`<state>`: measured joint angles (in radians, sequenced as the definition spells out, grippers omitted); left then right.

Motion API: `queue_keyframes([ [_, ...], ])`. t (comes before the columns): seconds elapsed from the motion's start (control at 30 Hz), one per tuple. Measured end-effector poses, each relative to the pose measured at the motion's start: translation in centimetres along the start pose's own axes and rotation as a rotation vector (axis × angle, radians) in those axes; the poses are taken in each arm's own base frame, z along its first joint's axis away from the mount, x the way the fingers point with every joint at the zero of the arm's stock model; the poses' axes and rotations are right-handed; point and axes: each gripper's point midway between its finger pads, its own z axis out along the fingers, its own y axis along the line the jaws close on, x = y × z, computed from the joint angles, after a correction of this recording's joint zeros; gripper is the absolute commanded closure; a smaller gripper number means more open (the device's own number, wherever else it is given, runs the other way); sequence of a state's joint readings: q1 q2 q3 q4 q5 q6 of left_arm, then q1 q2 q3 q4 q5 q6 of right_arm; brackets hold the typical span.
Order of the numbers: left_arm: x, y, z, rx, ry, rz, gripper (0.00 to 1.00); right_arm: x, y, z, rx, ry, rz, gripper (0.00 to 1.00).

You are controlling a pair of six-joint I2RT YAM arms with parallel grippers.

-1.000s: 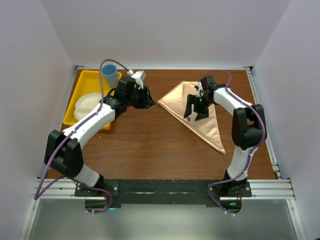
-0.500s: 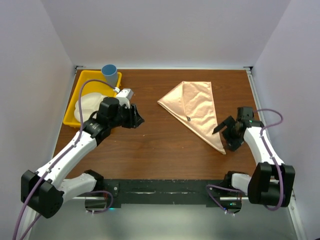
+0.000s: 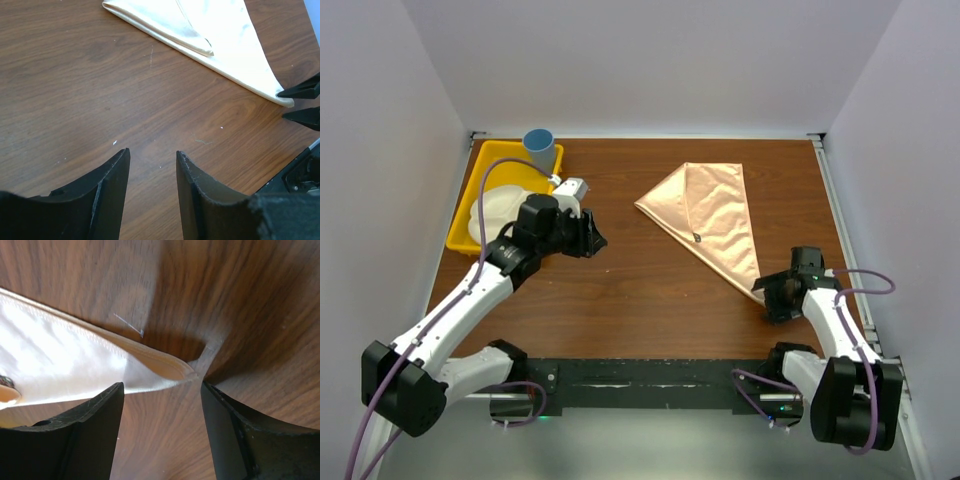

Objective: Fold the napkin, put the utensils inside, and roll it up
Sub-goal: Fold the napkin

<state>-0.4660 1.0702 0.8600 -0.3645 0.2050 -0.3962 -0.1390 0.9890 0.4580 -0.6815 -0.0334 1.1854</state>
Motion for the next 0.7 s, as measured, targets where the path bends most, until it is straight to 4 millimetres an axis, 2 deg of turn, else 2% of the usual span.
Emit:
queue_keyframes([
  [0.1,-0.2,-0.1,0.0,0.000,-0.002,0.000,0.53,-0.4,0.3,0.3,0.002,-0.013,0.025,0.45],
  [0.13,-0.2,-0.1,0.0,0.000,-0.001,-0.001,0.53,-0.5,0.3,0.4,0.002,-0.018,0.031,0.54],
  [0.17,-0.2,-0.1,0.0,-0.001,0.001,-0.001,0.53,-0.7,0.3,0.4,0.003,-0.027,0.044,0.57],
  [0.4,-0.4,-0.1,-0.1,-0.008,0.006,-0.004,0.53,-1.2,-0.3,0.5,0.006,-0.071,0.112,0.58],
  [0.5,-0.4,0.0,-0.1,-0.010,0.005,-0.004,0.53,-1.3,-0.3,0.5,0.006,-0.078,0.119,0.76],
  [0.53,-0.5,0.0,-0.1,-0.011,0.004,-0.004,0.54,-1.4,-0.4,0.6,0.011,-0.079,0.117,0.95],
  [0.57,-0.5,0.0,-0.1,-0.013,0.004,-0.004,0.54,-1.3,-0.5,0.7,0.016,-0.077,0.112,1.00],
  [0.7,-0.4,0.0,-0.1,-0.015,0.004,-0.005,0.54,-1.5,-0.5,0.8,0.033,-0.075,0.054,1.00],
])
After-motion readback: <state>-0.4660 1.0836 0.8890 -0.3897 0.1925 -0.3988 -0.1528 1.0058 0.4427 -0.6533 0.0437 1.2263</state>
